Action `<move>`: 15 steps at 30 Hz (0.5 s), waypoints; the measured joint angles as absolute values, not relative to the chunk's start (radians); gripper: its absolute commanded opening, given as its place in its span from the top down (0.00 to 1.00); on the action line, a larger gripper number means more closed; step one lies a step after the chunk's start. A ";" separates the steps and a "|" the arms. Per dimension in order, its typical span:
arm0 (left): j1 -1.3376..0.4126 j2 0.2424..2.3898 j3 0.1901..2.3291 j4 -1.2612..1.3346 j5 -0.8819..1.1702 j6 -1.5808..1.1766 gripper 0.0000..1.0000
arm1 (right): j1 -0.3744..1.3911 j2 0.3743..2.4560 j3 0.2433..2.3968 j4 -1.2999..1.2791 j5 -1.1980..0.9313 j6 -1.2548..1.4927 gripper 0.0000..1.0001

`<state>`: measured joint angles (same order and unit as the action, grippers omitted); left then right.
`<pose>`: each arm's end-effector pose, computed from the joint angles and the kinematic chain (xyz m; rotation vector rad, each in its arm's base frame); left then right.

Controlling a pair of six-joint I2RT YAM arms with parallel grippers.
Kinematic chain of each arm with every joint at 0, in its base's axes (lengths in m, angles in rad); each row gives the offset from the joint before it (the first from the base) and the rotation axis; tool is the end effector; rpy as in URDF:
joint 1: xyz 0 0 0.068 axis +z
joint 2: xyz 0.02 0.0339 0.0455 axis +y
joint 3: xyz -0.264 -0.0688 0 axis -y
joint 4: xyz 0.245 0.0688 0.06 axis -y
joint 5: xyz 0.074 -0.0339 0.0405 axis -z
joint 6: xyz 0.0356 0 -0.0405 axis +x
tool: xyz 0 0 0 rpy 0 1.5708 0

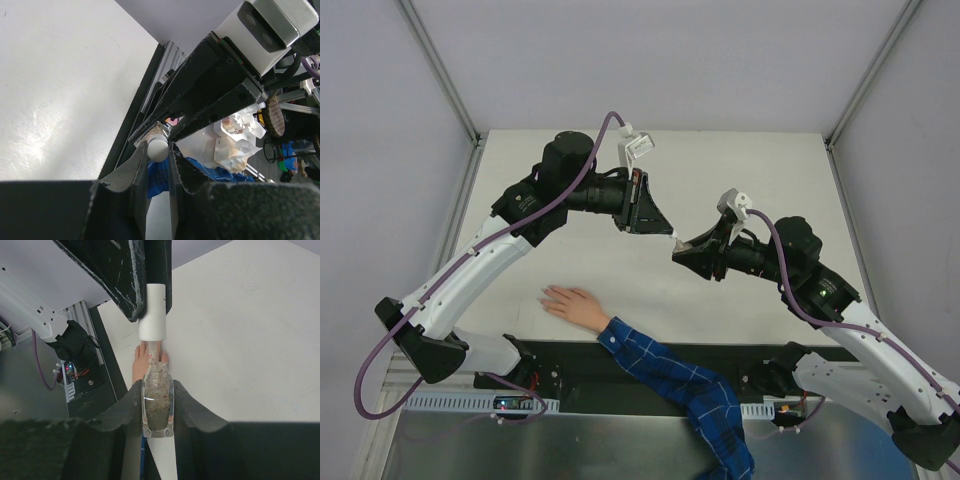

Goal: Paint the nails

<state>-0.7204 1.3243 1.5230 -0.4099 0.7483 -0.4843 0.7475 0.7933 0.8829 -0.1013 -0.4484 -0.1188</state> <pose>0.1958 -0.2041 0.4557 0.8233 1.8173 -1.4861 0.1212 0.1334 0.3821 -1.0024 1.3055 0.8389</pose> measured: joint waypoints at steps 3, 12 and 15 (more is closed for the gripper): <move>-0.720 1.324 1.525 -0.419 0.735 -0.482 1.00 | 0.748 0.793 0.883 -0.101 -0.454 -0.119 1.00; -0.720 1.328 1.546 -0.456 0.721 -0.474 1.00 | 0.748 0.793 0.883 -0.101 -0.461 -0.119 1.00; -0.720 1.330 1.546 -0.463 0.721 -0.471 1.00 | 0.748 0.793 0.883 -0.101 -0.461 -0.119 1.00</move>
<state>-0.7204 1.3304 1.5459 -0.4629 0.7212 -0.4713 0.7475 0.7925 0.8829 -0.1009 -0.4610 -0.1188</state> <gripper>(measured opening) 0.152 0.271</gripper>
